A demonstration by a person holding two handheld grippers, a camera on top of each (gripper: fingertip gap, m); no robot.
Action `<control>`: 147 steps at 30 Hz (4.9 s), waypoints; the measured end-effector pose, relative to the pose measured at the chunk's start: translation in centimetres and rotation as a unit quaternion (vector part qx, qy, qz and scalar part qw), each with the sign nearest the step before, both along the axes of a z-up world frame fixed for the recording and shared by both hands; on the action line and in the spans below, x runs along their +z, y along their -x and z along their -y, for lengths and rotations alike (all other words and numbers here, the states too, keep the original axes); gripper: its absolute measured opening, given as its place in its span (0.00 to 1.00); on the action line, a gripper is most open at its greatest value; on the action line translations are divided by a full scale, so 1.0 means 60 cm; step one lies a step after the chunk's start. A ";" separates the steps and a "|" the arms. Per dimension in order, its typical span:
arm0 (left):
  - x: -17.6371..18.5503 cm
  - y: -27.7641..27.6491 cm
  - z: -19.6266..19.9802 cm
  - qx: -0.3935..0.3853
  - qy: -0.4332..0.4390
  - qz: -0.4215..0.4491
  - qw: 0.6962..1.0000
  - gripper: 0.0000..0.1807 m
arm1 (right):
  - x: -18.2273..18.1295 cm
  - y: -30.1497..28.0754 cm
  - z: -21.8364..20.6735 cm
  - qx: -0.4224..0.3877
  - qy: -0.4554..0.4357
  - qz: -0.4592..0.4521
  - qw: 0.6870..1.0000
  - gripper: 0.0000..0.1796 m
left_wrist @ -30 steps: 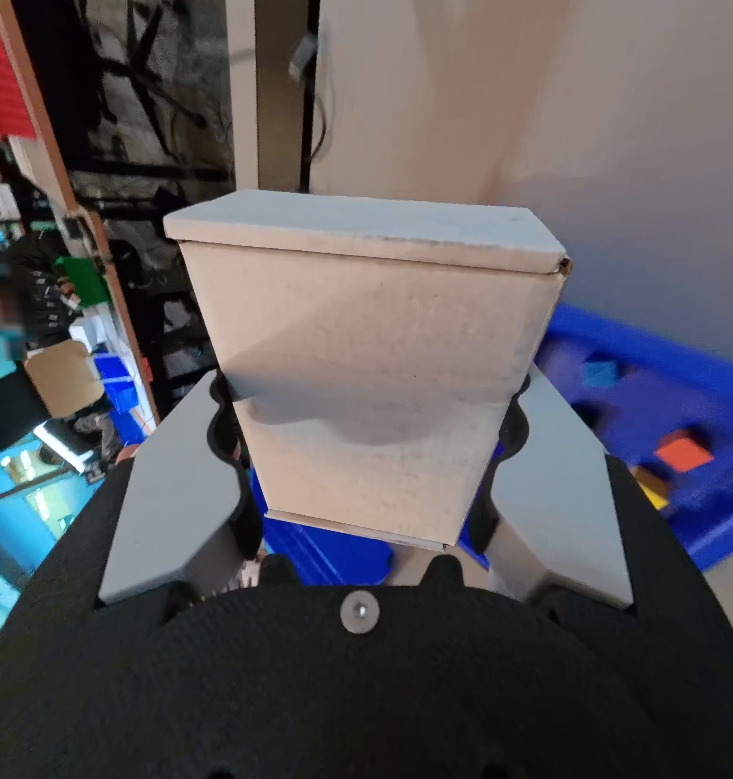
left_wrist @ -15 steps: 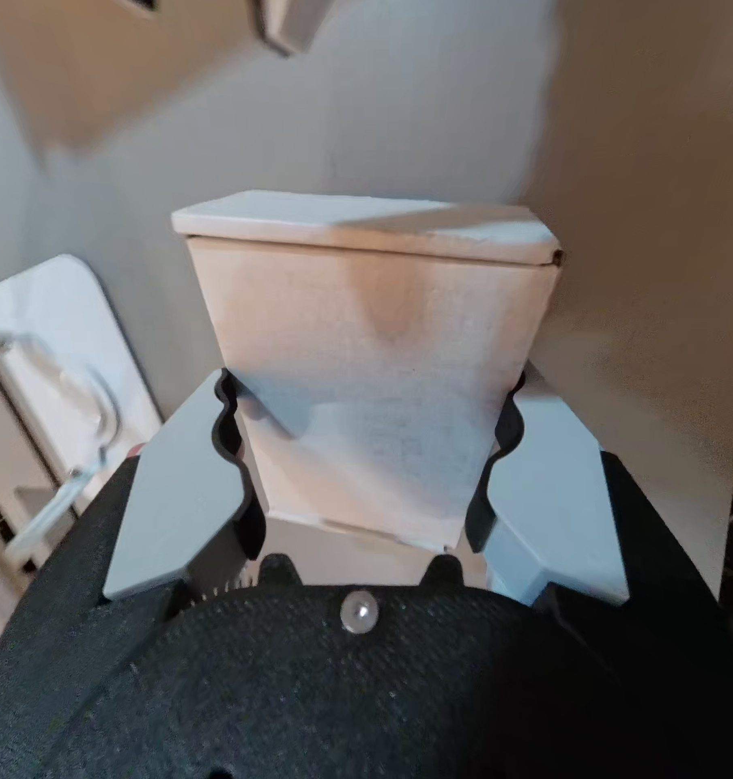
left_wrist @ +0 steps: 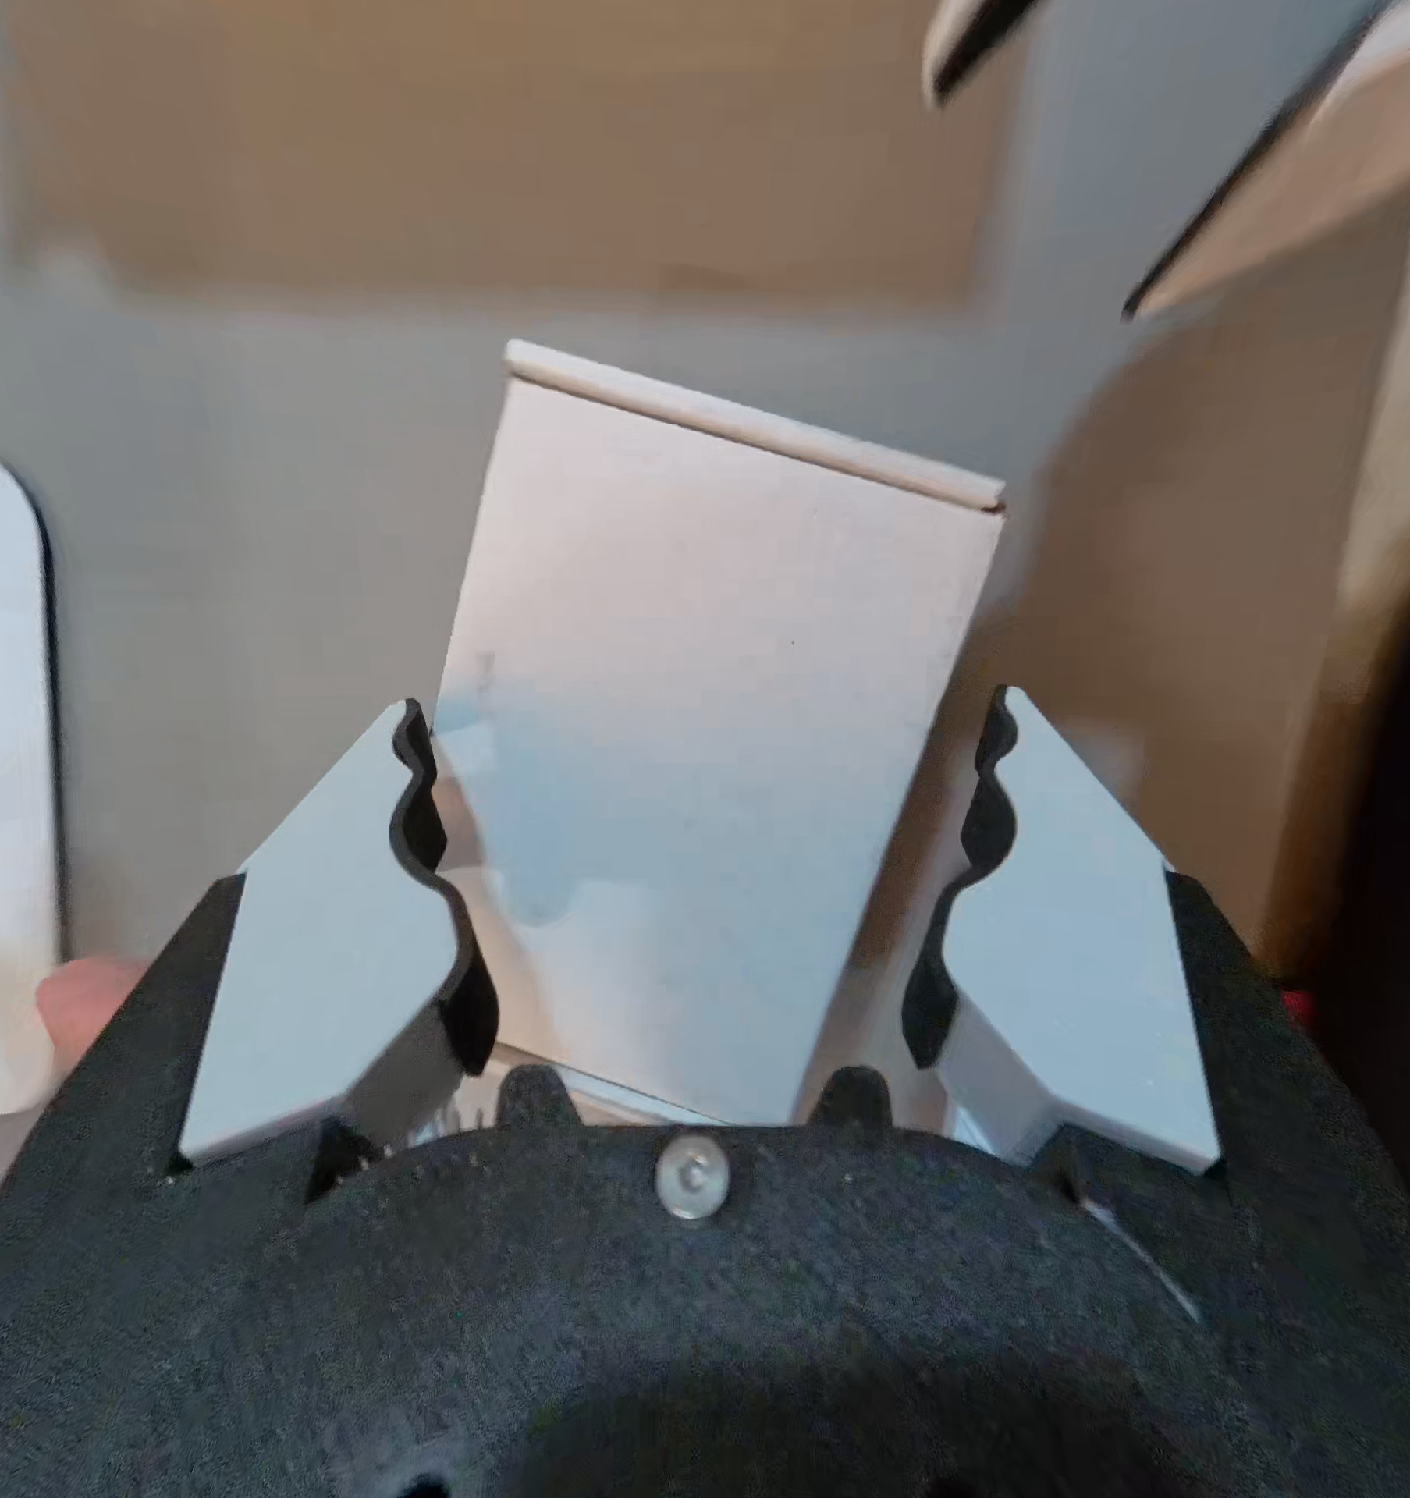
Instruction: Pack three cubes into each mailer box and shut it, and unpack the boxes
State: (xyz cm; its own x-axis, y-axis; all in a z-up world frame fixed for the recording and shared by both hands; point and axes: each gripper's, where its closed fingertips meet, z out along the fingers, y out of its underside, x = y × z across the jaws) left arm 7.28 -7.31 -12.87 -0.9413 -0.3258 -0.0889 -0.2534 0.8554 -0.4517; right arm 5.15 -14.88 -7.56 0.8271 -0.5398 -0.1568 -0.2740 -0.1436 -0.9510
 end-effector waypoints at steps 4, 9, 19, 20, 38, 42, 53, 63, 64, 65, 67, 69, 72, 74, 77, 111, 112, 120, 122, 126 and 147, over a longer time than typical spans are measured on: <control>0.067 -0.002 -0.014 0.095 0.225 -0.003 0.970 0.69 | -0.031 0.016 0.003 0.006 0.003 -0.060 0.998 0.33; 0.107 -0.076 -0.130 0.243 0.368 0.103 0.891 0.61 | -0.053 0.030 -0.013 0.017 0.024 -0.080 0.996 0.37; 0.092 -0.048 -0.190 0.284 0.417 0.073 0.860 0.59 | -0.064 0.019 -0.037 0.040 0.069 -0.058 0.995 0.43; 0.082 -0.036 -0.182 0.270 0.411 0.061 0.869 0.60 | -0.060 0.016 -0.041 0.043 0.054 -0.068 0.995 0.46; 0.012 0.097 -0.107 0.254 0.364 -0.029 0.896 0.56 | -0.022 -0.093 -0.070 -0.061 -0.115 -0.179 0.975 0.43; 0.010 0.100 -0.101 0.273 0.375 -0.044 0.885 0.55 | 0.032 -0.094 -0.088 -0.029 -0.134 -0.094 0.986 0.43; 0.020 0.115 -0.097 0.274 0.415 -0.071 0.865 0.50 | 0.038 -0.070 -0.114 -0.016 0.043 0.105 0.993 0.42; 0.000 0.091 -0.106 0.303 0.367 -0.054 0.878 0.56 | -0.030 -0.072 -0.069 -0.028 -0.071 -0.177 0.981 0.51; -0.005 0.092 -0.103 0.301 0.356 -0.059 0.883 0.55 | -0.038 -0.067 -0.071 -0.023 -0.067 -0.189 0.979 0.52; -0.011 0.093 -0.099 0.299 0.345 -0.064 0.888 0.55 | -0.045 -0.060 -0.074 -0.016 -0.061 -0.202 0.977 0.52; -0.022 0.096 -0.092 0.291 0.322 -0.073 0.898 0.54 | -0.060 -0.043 -0.084 0.000 -0.051 -0.228 0.972 0.55; -0.025 0.096 -0.087 0.284 0.309 -0.066 0.905 0.54 | -0.069 -0.027 -0.093 0.014 -0.050 -0.250 0.967 0.58; -0.029 0.096 -0.084 0.279 0.290 -0.052 0.914 0.52 | -0.068 -0.023 -0.098 0.015 -0.058 -0.255 0.965 0.61; -0.027 0.099 -0.079 0.265 0.282 -0.041 0.921 0.46 | -0.065 -0.030 -0.093 0.010 -0.057 -0.247 0.967 0.60; -0.017 0.095 -0.080 0.242 0.257 0.028 0.935 0.45 | -0.043 -0.046 -0.077 0.006 -0.092 -0.245 0.965 0.48; 0.061 0.049 -0.120 0.073 -0.056 0.558 0.825 0.15 | -0.068 -0.036 -0.067 0.066 -0.103 -0.357 0.926 0.38; 0.063 0.050 -0.119 0.069 -0.060 0.564 0.821 0.15 | -0.068 -0.037 -0.067 0.065 -0.101 -0.352 0.928 0.38; 0.094 0.040 -0.135 0.096 -0.057 0.614 0.782 0.43 | -0.065 -0.040 -0.066 0.055 -0.078 -0.318 0.943 0.38; 0.088 0.038 -0.128 0.079 -0.045 0.611 0.786 0.47 | -0.066 -0.039 -0.067 0.058 -0.076 -0.317 0.943 0.38; 0.086 0.042 -0.106 -0.008 -0.099 0.654 0.750 0.54 | -0.068 -0.037 -0.068 0.061 -0.062 -0.311 0.946 0.37; 0.088 0.074 -0.055 -0.032 -0.024 0.541 0.840 0.35 | 0.079 -0.051 -0.051 0.065 -0.128 -0.031 0.989 0.39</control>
State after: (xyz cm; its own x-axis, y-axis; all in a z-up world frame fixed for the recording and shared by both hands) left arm 2.84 -4.01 -7.57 -0.3164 -0.2488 -0.9154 0.3304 0.8756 -0.3522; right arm 8.19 -11.83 -2.84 0.8715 -0.3657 -0.3268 -0.3280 0.0610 -0.9427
